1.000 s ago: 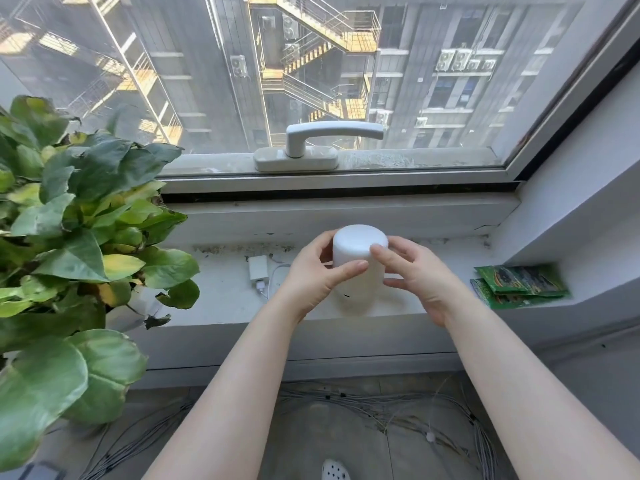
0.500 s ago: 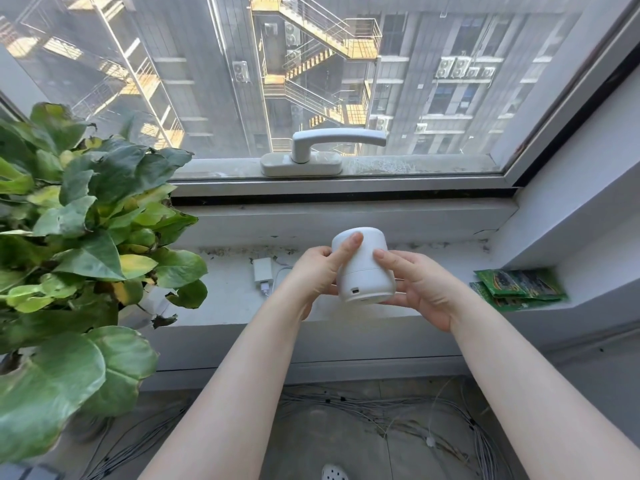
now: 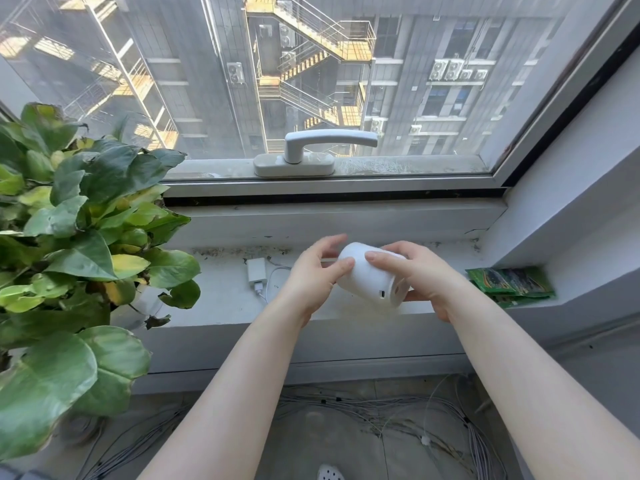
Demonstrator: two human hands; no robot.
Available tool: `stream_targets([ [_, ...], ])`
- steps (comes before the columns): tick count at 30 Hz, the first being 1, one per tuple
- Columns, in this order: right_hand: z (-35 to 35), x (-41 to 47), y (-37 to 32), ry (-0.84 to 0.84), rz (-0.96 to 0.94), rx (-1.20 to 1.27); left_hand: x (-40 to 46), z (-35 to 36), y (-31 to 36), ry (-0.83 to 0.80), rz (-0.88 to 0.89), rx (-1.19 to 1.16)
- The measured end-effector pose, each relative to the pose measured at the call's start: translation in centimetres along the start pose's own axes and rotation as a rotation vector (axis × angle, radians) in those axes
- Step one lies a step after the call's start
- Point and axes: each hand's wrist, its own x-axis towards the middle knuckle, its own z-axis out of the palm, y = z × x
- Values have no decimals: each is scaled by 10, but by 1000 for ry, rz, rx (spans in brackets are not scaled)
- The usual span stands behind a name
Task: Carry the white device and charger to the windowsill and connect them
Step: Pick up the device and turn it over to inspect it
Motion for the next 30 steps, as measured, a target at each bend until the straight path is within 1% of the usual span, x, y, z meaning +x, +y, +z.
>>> stream_targets([
  [2, 1, -1, -5, 39, -18, -33, 1, 0, 0, -40, 8, 14],
  [4, 2, -2, -12, 64, -22, 1, -1, 1, 2, -54, -31, 7],
  [6, 1, -3, -14, 50, -46, 64, -3, 2, 3, -40, -58, -6],
  [9, -2, -4, -9, 4, -130, 122, -1, 0, 2, -4, -111, -114],
  [14, -2, 0, 6, -3, -249, 243, 3, -3, 2, -25, -207, -260],
  [16, -1, 2, 10, 0, -282, 265, 3, -2, 3, -26, -234, -272],
  [18, -1, 5, 11, -9, -301, 308, 3, -3, 3, -24, -242, -231],
  [21, -2, 10, 11, -15, -285, 357, 3, -4, 3, -10, -241, -202],
  [26, 7, 18, 9, 99, -194, 404, 3, -1, -1, 53, -237, -246],
  [30, 14, 24, 10, 107, -171, 399, 3, -2, -3, 97, -221, -195],
])
